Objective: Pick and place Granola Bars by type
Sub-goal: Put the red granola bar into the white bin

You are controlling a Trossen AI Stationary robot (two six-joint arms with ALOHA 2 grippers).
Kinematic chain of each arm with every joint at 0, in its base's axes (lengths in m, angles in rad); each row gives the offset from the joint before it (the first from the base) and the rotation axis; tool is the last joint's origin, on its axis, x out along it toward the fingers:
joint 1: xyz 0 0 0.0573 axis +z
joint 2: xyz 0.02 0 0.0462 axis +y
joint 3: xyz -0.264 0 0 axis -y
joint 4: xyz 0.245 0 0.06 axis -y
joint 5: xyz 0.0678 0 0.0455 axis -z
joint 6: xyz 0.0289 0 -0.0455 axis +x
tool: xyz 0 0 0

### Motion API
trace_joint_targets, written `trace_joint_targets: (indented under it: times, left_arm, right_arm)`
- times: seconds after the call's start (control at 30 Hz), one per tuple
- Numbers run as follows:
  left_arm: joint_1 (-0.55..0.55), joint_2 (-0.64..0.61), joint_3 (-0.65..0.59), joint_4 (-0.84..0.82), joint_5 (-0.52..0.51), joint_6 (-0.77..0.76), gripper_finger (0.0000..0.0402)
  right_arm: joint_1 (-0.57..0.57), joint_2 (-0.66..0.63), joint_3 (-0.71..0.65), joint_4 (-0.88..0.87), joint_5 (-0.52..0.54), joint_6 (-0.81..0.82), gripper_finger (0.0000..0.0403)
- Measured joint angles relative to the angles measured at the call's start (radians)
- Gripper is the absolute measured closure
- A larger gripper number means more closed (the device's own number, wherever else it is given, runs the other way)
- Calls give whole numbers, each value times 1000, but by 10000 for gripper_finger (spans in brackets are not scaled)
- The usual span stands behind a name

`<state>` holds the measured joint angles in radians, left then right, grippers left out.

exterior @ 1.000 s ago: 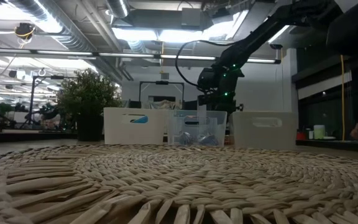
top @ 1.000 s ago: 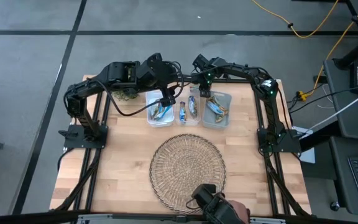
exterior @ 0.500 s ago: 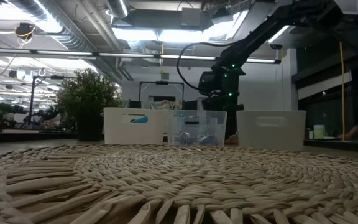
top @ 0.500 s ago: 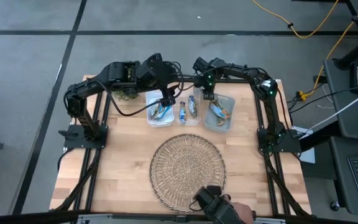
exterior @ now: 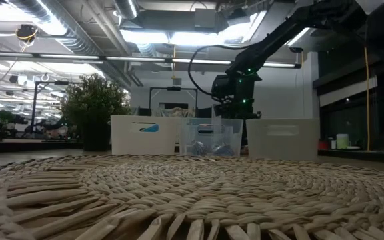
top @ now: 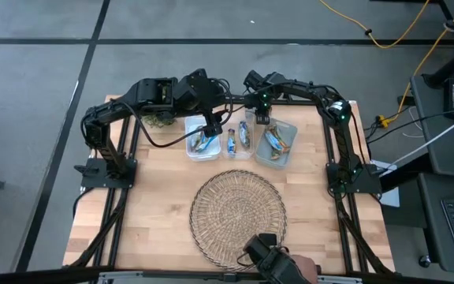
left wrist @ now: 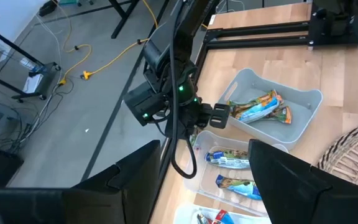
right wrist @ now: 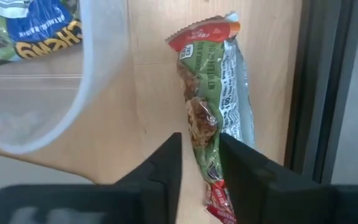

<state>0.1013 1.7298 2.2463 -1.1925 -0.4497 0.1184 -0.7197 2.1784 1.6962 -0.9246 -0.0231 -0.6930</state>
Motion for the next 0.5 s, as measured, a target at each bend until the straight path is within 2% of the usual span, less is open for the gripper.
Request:
trace_joint_targets:
  times: [0.2,0.5]
  left_arm:
    - [0,0,0,0,0,0,167]
    - [0,0,0,-1,7,10,167]
  right_arm:
    - [0,0,-2,20,-2,1,362]
    - [0,34,-3,26,-21,10,377]
